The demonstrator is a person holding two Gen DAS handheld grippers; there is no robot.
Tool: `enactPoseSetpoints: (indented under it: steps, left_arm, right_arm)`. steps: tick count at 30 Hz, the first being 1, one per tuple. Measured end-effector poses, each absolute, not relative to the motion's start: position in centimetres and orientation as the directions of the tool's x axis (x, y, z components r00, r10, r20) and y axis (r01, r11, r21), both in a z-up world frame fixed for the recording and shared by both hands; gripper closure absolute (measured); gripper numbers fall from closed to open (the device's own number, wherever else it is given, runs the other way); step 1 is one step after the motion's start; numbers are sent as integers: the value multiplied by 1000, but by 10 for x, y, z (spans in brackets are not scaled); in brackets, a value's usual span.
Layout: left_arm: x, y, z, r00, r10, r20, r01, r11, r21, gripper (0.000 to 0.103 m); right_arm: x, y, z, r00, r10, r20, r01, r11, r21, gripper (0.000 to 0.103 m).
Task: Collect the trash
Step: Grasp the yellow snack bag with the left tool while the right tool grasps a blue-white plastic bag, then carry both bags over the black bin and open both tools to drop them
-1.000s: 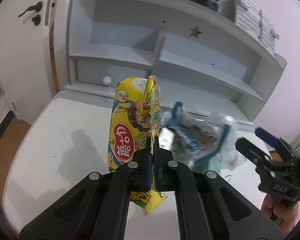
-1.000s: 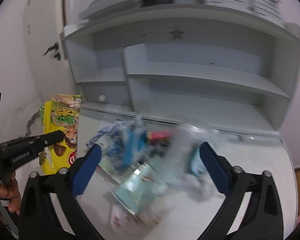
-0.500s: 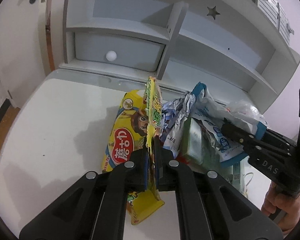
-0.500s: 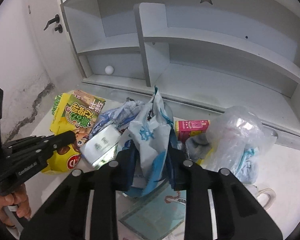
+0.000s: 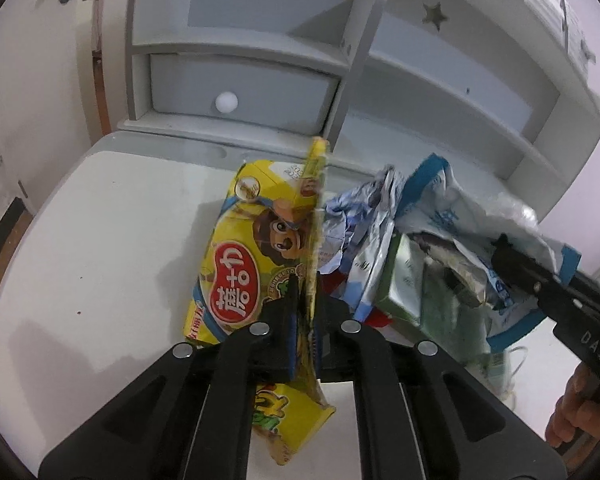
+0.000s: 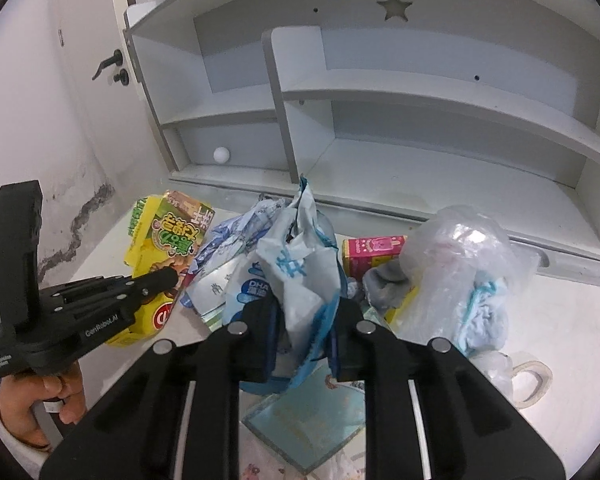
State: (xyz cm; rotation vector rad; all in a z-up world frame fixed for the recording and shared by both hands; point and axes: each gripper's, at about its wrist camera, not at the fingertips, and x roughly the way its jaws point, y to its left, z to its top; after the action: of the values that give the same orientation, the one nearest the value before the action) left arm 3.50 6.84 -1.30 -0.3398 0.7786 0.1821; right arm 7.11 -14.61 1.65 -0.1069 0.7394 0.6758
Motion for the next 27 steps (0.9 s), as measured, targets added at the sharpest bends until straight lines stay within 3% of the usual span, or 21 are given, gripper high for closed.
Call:
enactPoseSetpoints:
  steps: [6,12,15,21,27]
  left_arm:
    - [9,49,42,797,53,-601,-238,943,-233,100]
    - [-5,-26,89,862,-52,-504,-55,979,-196,100]
    - [-6,-63,101,874,-108,-473,19,982,-190,100]
    - [-11,-141,106,834,-245,-494,183,968,-172,100]
    - [-34,-308,73,620,-526,-583,557,818,-145,100]
  right_arm:
    - [51,-173,51,584,575,-573,-606,778,164,84]
    - [19,-245,101,678,573,-459,-568,806,167,84]
    - [7,-300,112,729,515,-451,-504,850,155,84]
    - [-16,-422,98,795,368,-482,-306,930,203,84]
    - [-81,-555,88,858,152,-490,-56,977,205,84]
